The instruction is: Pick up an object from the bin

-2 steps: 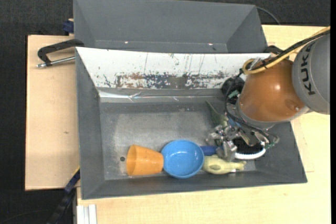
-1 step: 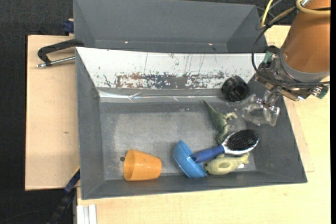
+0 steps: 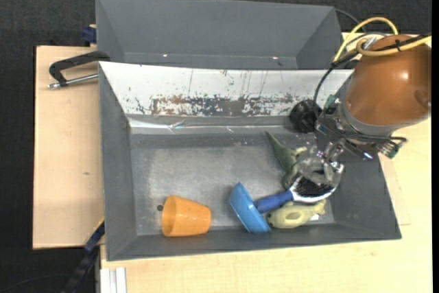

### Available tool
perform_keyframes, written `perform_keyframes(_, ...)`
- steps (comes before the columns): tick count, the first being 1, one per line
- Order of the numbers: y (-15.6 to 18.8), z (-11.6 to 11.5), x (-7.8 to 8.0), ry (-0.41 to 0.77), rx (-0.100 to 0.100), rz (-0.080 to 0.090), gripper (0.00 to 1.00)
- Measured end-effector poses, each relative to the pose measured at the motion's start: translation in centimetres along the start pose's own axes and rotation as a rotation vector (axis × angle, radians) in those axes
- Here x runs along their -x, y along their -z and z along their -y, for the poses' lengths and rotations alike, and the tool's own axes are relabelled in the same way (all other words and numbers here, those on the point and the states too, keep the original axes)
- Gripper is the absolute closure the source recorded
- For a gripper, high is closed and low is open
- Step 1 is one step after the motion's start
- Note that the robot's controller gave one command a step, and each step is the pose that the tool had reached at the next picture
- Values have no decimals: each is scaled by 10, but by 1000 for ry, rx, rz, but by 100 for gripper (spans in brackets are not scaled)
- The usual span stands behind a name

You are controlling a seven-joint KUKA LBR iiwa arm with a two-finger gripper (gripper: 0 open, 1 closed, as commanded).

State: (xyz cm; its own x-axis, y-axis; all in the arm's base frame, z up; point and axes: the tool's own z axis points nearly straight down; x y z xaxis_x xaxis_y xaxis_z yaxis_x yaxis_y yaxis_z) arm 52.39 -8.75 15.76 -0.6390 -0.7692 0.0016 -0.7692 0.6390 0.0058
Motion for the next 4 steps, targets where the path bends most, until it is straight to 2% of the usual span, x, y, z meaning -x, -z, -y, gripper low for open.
perform_keyframes(1,4,1,1,0,-6,4,0)
perform_keyframes(2,-60,8,30,127,-3,1,0)
perform_keyframes(3,-75,37,22,258,-9,7,0)
perform_keyframes(4,-72,40,23,260,-16,8,100)
